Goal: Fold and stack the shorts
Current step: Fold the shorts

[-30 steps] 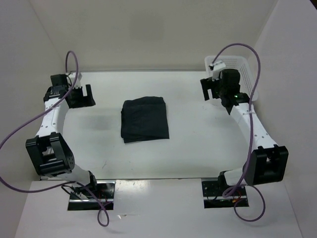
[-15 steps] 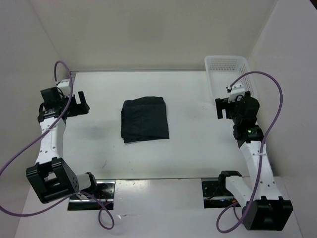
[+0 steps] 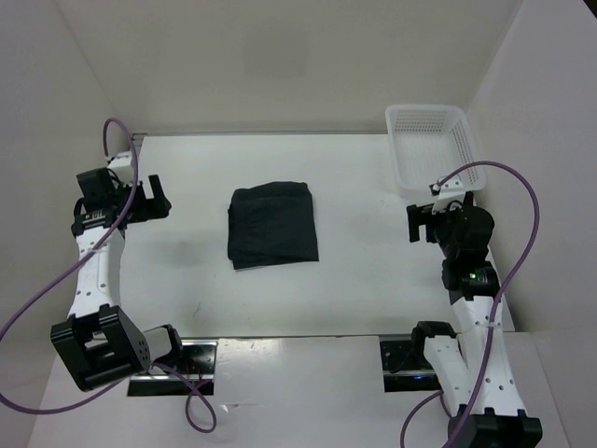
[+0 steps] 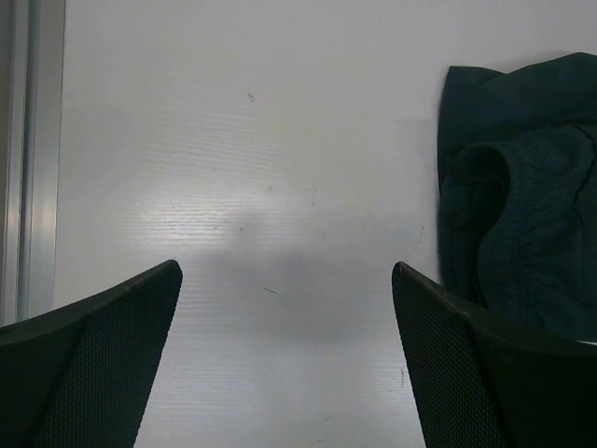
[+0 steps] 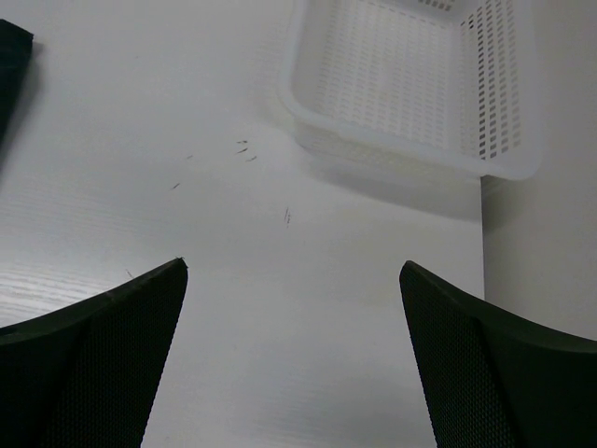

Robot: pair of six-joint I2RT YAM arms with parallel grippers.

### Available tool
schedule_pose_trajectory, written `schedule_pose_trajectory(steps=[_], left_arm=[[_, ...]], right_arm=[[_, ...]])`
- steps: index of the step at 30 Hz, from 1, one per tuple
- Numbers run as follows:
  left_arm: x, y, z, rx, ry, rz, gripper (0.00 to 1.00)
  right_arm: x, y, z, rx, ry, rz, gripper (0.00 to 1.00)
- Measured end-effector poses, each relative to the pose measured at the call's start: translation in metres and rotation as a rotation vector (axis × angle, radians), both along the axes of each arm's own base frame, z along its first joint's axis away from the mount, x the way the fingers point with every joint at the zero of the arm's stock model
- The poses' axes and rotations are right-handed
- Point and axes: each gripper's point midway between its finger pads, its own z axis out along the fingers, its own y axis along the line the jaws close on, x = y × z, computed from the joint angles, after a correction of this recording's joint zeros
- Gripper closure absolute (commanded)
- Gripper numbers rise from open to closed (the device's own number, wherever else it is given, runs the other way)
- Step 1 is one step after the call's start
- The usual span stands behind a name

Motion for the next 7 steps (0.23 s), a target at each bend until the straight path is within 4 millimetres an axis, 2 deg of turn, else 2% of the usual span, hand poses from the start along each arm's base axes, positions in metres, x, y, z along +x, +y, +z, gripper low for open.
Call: schedule_pose_trajectory(steps=[7], left_arm=[[-0.0011, -0.0024, 0.0036, -0.003, -0.012, -0.009, 0.00]], right_arm=[[-0.0033, 0.0052, -0.0009, 0.014, -0.005, 0.026, 0.01]])
